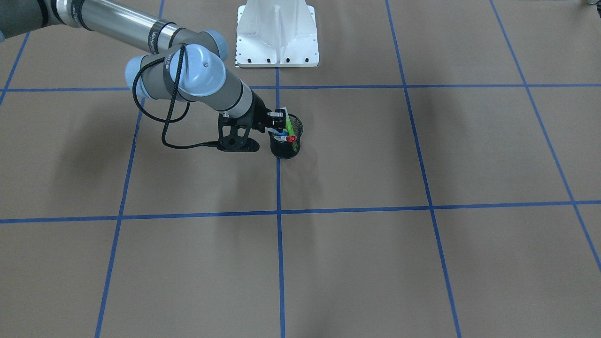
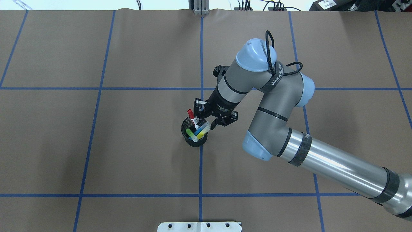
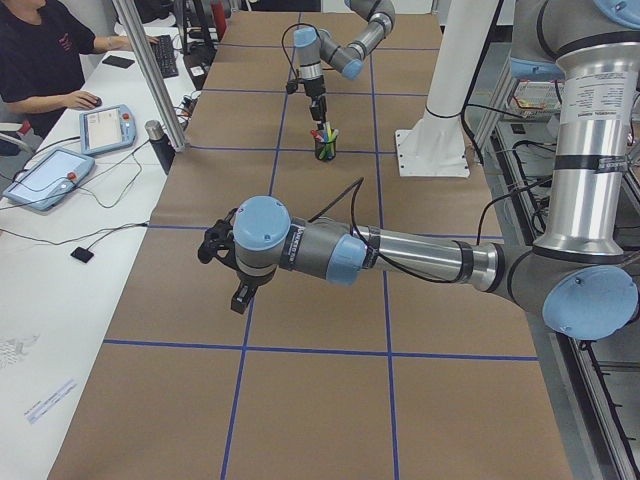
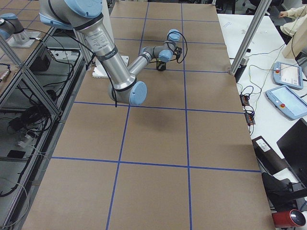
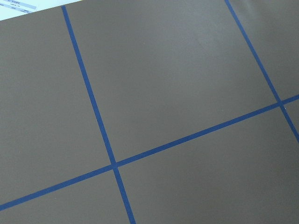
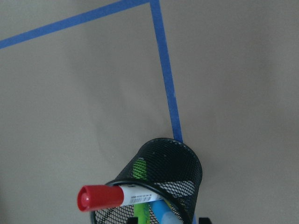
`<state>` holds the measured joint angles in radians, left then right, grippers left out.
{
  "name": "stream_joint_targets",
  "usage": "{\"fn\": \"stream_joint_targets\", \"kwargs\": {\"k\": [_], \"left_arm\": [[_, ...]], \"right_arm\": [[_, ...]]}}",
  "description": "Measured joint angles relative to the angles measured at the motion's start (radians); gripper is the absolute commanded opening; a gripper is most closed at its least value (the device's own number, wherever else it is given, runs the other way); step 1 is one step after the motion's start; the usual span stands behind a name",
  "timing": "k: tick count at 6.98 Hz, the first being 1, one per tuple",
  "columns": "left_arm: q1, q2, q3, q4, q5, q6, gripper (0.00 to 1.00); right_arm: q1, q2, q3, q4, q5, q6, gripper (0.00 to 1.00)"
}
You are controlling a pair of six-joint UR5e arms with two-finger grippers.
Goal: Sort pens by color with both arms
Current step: 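Lower the right gripper into the cup and close on the blue marker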
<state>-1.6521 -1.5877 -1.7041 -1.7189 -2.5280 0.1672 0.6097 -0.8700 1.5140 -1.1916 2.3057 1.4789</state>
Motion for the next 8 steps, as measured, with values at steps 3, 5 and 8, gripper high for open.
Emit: {"fn": "stream_joint_targets", "kwargs": {"k": [3, 5, 8], "left_arm": [[0.0, 0.002, 0.0, -0.001, 0.0, 0.0, 0.99], [-0.001, 0.004, -0.001, -0.001, 0.0, 0.0, 0.99], [-0.001, 0.006, -0.003, -0.001, 0.0, 0.0, 0.99]], "right_arm": [[-0.004, -0.005, -0.002, 0.034, 0.0, 0.033, 0.5], [-0.004, -0.002, -0.002, 0.036, 0.0, 0.036, 0.5], [0.006, 0.001, -0.002, 0.036, -0.003, 0.035, 0.51]]}}
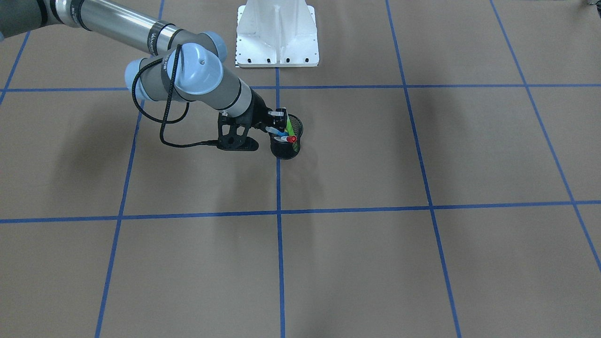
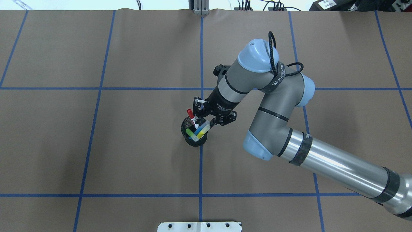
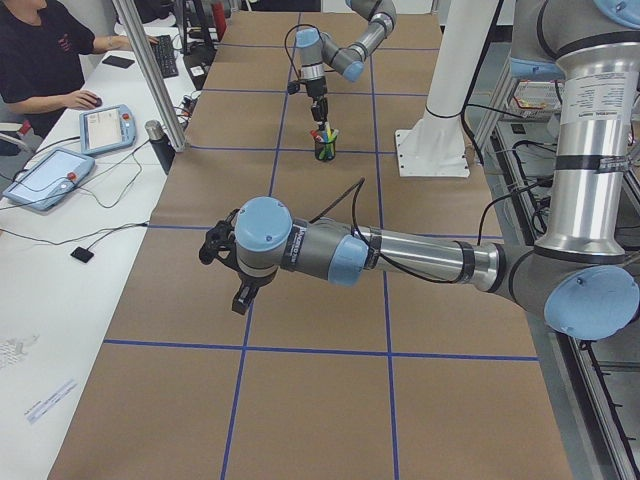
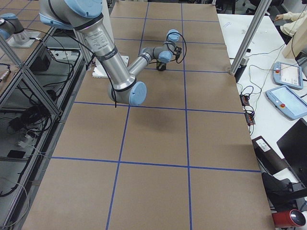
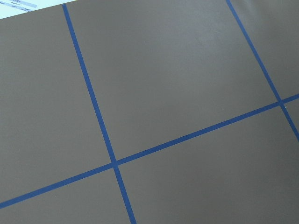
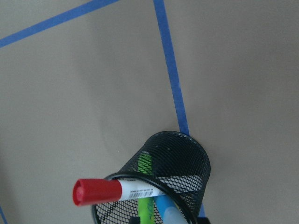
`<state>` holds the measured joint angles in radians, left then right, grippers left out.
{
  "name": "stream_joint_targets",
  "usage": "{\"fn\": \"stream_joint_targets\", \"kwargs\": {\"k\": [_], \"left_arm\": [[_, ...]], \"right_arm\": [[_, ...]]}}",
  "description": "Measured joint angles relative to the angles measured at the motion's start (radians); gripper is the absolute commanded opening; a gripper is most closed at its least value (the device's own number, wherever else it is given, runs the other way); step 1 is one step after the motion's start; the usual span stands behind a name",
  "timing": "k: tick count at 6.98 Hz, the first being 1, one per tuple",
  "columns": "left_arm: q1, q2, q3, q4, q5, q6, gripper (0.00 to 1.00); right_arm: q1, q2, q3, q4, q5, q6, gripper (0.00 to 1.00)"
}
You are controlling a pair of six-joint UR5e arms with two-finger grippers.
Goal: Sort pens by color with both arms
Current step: 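Lower the right gripper into the cup and close on the blue marker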
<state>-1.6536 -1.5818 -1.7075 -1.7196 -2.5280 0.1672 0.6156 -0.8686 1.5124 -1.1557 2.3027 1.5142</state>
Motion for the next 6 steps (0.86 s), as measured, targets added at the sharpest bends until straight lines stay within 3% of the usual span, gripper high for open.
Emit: {"fn": "stream_joint_targets", "kwargs": {"k": [6], "left_arm": [[0.0, -0.001, -0.001, 0.0, 0.0, 0.0, 0.99]], "right_arm": [[0.016, 0.027, -0.044, 0.001, -0.007, -0.003, 0.53]]}}
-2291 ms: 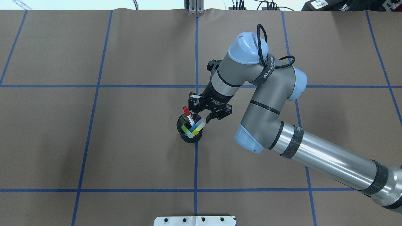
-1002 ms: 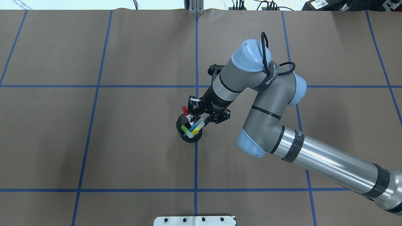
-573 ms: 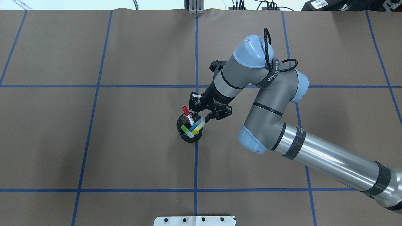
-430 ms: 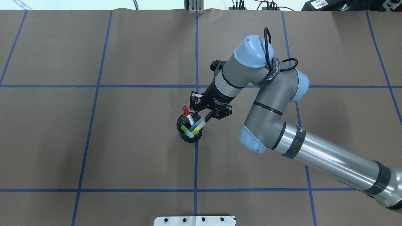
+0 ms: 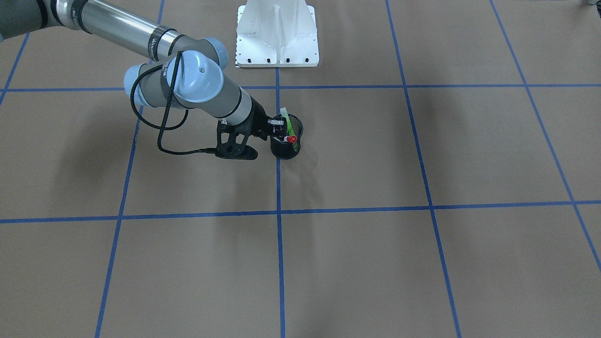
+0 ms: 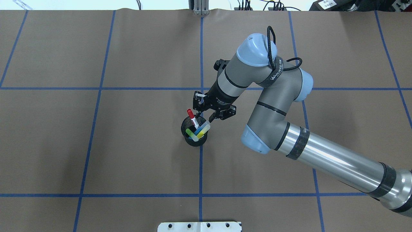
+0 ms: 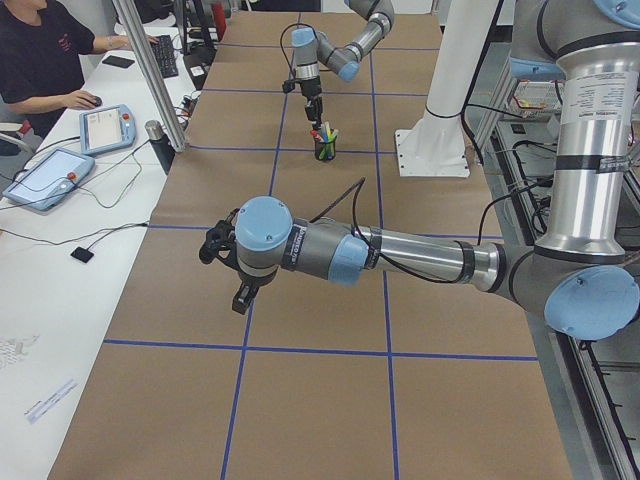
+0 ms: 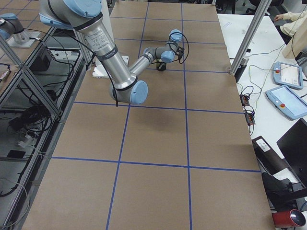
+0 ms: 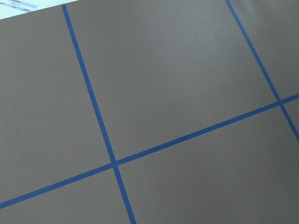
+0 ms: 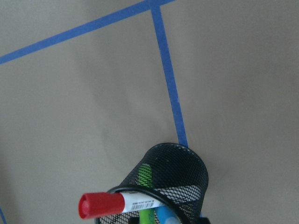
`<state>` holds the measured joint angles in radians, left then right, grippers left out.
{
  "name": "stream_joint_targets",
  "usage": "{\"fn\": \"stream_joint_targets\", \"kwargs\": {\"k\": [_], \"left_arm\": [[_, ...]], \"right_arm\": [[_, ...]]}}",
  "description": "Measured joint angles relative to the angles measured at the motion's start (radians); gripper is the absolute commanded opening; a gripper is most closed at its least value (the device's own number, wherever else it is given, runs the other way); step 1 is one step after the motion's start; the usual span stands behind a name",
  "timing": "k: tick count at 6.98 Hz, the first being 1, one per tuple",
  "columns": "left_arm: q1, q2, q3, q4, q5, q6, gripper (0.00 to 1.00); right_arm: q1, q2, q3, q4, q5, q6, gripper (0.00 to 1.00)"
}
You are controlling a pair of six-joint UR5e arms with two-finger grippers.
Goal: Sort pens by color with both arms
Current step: 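Lower the right gripper into the cup and close on the blue marker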
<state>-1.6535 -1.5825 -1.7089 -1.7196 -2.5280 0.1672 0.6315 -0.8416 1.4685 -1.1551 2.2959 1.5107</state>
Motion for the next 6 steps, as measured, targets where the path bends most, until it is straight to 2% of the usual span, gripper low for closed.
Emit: {"fn": "stream_joint_targets", "kwargs": {"k": [6], "left_arm": [[0.001, -0.002, 0.001, 0.0, 0.0, 0.0, 0.99]], "right_arm": [[0.0, -0.01, 0.006, 0.001, 0.005, 0.004, 0.54]]}}
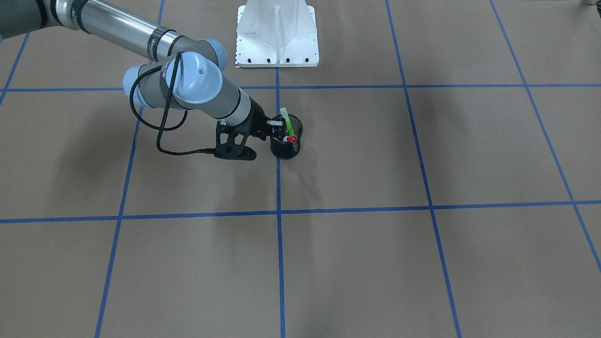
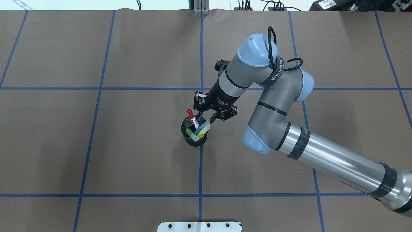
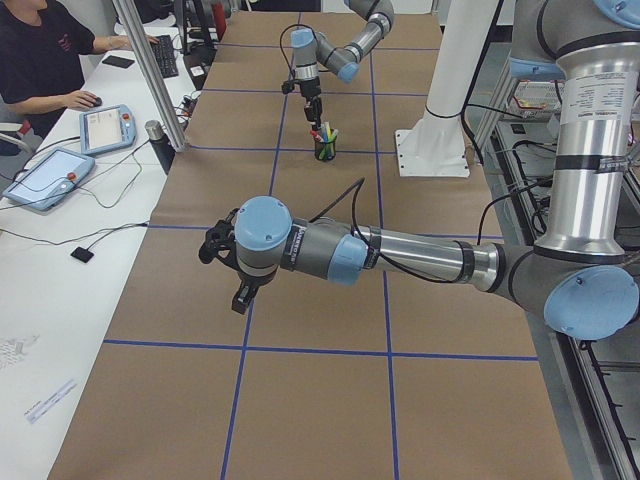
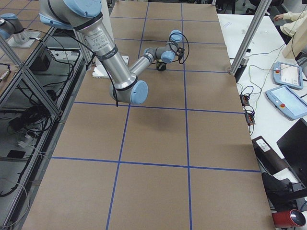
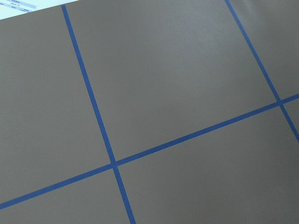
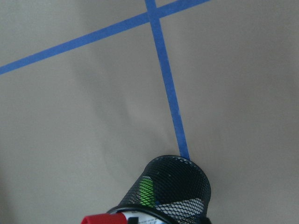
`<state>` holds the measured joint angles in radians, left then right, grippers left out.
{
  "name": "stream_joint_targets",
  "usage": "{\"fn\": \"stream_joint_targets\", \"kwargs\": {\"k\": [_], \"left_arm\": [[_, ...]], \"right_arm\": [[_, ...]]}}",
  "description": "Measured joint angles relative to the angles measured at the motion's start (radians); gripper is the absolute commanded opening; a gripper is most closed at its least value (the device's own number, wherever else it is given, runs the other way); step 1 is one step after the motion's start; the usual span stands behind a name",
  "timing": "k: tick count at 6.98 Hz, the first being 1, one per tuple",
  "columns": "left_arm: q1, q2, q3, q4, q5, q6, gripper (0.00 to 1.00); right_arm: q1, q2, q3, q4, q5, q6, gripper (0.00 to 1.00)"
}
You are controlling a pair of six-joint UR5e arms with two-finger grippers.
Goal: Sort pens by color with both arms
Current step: 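Lower the right gripper into the cup and close on the blue marker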
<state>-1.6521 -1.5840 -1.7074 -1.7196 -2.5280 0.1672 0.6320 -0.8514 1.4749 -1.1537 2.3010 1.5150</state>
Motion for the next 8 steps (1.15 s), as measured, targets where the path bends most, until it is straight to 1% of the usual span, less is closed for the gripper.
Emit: {"fn": "stream_joint_targets", "kwargs": {"k": [3, 8], "left_arm": [[0.0, -0.001, 0.0, 0.0, 0.0, 0.0, 0.99], [0.0, -0.001, 0.0, 0.0, 0.0, 0.0, 0.99]], "right_arm": [[-0.003, -0.003, 0.013, 0.0, 0.001, 0.016, 0.52], [-0.013, -0.011, 0.015, 0.001, 0.0, 0.022, 0.53]]}}
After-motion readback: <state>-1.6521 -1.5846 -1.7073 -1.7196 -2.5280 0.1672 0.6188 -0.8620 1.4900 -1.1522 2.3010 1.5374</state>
